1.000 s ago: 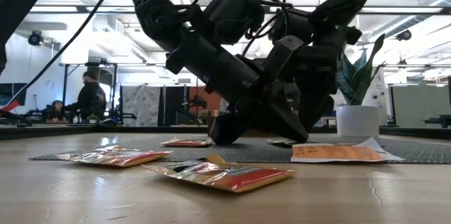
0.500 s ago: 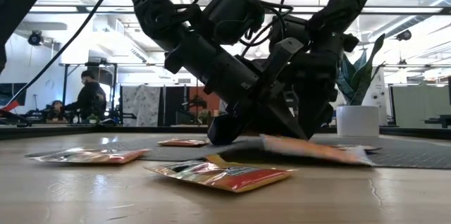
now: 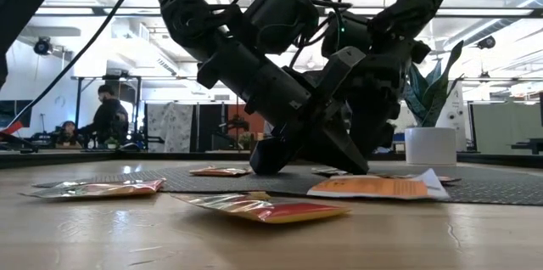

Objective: Pick & Place Tea
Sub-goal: Put the yellow tea bag into the middle section of the wooden organizer

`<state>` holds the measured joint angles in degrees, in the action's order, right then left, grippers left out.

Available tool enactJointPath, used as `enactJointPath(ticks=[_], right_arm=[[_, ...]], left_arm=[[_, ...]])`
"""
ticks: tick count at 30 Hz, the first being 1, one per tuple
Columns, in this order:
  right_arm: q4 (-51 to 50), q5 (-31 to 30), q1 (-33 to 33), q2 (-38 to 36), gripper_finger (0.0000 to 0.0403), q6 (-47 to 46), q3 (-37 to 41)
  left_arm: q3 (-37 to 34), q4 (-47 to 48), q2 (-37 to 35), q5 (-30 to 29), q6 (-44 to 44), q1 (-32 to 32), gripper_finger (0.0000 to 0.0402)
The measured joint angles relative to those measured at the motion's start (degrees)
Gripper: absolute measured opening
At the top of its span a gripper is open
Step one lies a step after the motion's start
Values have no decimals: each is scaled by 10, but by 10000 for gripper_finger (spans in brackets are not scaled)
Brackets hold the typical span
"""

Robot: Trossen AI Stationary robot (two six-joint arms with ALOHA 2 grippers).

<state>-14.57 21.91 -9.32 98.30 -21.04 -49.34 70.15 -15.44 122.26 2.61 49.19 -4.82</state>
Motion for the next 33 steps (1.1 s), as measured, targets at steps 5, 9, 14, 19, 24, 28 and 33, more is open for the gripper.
enactJointPath(ticks=[5, 9, 14, 19, 24, 28, 33], right_arm=[[2, -20, 0, 1, 132, 14, 0], [2, -28, 0, 1, 132, 23, 0], [1, -52, 0, -8, 132, 26, -4], [2, -56, 0, -15, 132, 33, -23], [0, -56, -1, 1, 132, 48, -20], [2, -54, -1, 28, 132, 54, -17], [4, -49, -1, 32, 132, 52, -19]], left_arm=[[0, 0, 0, 0, -1, 0, 0], [0, 0, 0, 0, -1, 0, 0], [0, 0, 0, -1, -2, 0, 0], [0, 1, 0, -1, -2, 0, 0], [0, 5, 0, -1, -3, 0, 0], [0, 5, 0, -1, -3, 0, 0], [-1, 12, 0, -2, -3, 0, 0]])
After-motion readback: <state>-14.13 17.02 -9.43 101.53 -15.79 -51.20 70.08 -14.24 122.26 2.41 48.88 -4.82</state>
